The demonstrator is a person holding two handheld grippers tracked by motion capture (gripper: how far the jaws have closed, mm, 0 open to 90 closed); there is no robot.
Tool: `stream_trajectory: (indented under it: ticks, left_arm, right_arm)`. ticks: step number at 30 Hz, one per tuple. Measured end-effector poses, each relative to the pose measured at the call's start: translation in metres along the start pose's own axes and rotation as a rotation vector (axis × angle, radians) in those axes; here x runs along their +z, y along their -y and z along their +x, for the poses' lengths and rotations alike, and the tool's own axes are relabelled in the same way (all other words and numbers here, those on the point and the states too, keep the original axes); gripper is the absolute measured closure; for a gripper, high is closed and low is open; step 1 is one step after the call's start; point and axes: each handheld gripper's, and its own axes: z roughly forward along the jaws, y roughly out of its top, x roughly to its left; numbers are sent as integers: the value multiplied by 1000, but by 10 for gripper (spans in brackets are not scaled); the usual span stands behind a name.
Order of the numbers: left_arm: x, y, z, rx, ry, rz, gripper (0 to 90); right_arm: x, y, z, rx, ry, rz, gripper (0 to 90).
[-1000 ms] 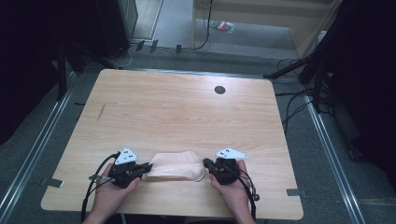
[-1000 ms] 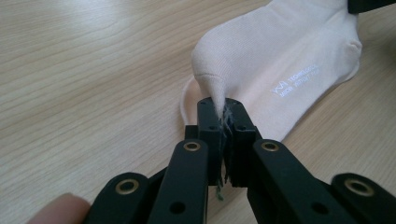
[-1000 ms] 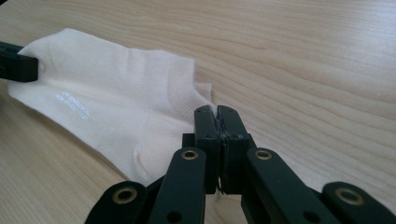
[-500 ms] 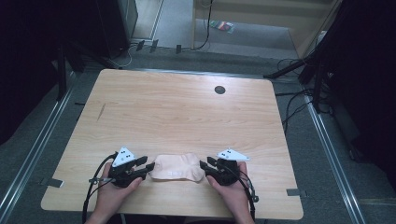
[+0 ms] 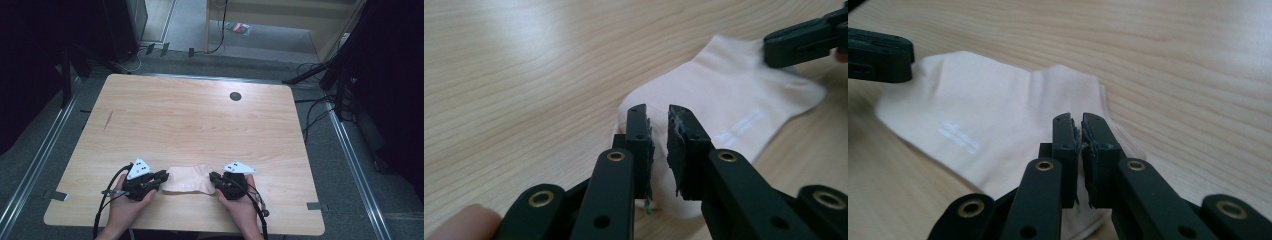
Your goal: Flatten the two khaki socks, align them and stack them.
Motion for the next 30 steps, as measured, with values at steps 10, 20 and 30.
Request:
stream_trajectory:
  ticks: [10, 20, 30]
  left_arm:
    - [13, 4, 3, 41, -74, 30, 783]
    - [16, 3, 10, -2, -64, 10, 757]
    - [-1, 1, 17, -48, -52, -113, 194]
  right_arm:
    - [3, 4, -5, -3, 34, 9, 900]
    - [7, 2, -7, 9, 34, -14, 900]
    - [-7, -4, -8, 4, -8, -171, 477]
